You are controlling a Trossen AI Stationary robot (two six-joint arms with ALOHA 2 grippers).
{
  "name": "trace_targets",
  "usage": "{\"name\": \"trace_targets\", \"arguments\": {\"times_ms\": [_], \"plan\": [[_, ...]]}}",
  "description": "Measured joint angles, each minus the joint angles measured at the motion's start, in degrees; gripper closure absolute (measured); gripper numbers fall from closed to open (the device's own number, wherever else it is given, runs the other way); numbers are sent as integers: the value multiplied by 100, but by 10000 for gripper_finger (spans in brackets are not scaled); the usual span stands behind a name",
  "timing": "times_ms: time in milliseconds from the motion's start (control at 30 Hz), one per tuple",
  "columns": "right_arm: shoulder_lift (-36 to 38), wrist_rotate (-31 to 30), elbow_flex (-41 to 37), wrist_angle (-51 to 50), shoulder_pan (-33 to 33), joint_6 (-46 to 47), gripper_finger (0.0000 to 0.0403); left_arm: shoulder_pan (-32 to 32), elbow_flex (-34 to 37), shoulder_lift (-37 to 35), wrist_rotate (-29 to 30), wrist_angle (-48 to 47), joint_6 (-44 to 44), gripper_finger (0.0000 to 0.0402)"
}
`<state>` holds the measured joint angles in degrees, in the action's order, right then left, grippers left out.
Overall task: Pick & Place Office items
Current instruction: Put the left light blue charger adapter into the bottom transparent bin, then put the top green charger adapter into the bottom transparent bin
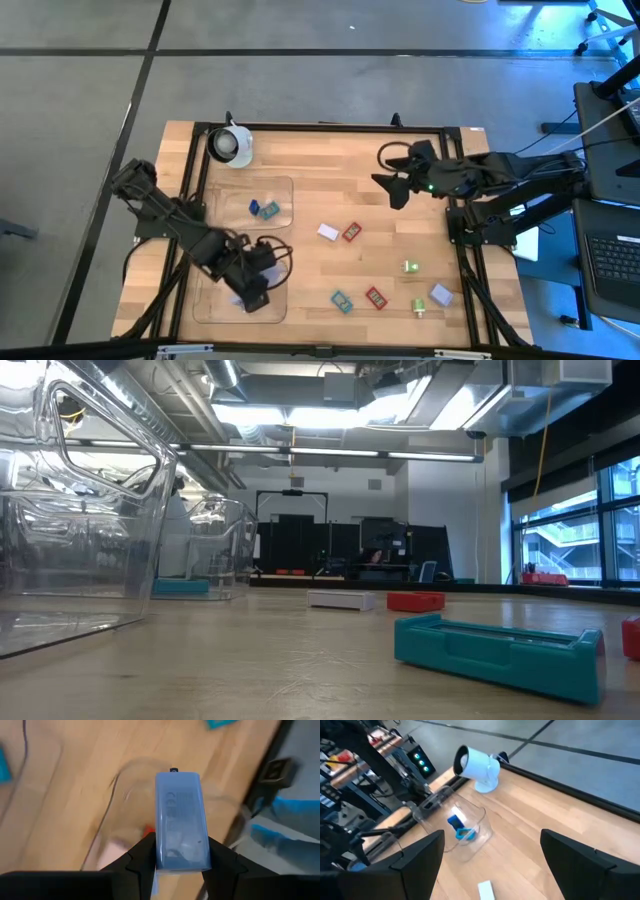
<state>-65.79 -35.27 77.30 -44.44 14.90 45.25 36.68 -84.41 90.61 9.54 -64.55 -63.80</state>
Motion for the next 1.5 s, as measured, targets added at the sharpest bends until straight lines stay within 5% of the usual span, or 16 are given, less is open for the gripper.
{"name": "trace_targets", "arguments": {"times_ms": [200, 567, 800, 1233, 1500], "plan": [[-73, -304, 0, -90, 223, 39, 72, 266, 956, 7, -328, 481, -980, 274], [-71, -442, 0, -87, 238, 84, 72, 339, 2212, -8, -360, 2026, -1293, 274], [-71, -436, 0, -86, 235, 99, 72, 342, 2240, 9, -337, 1976, -1304, 265], [-71, -399, 0, -287, 235, 82, 72, 155, 2225, 9, -788, 2018, -1344, 187], [-180, 701, -2, -972, 275, -502, 72, -216, 1504, 3, -1466, 1922, -304, 188]]}}
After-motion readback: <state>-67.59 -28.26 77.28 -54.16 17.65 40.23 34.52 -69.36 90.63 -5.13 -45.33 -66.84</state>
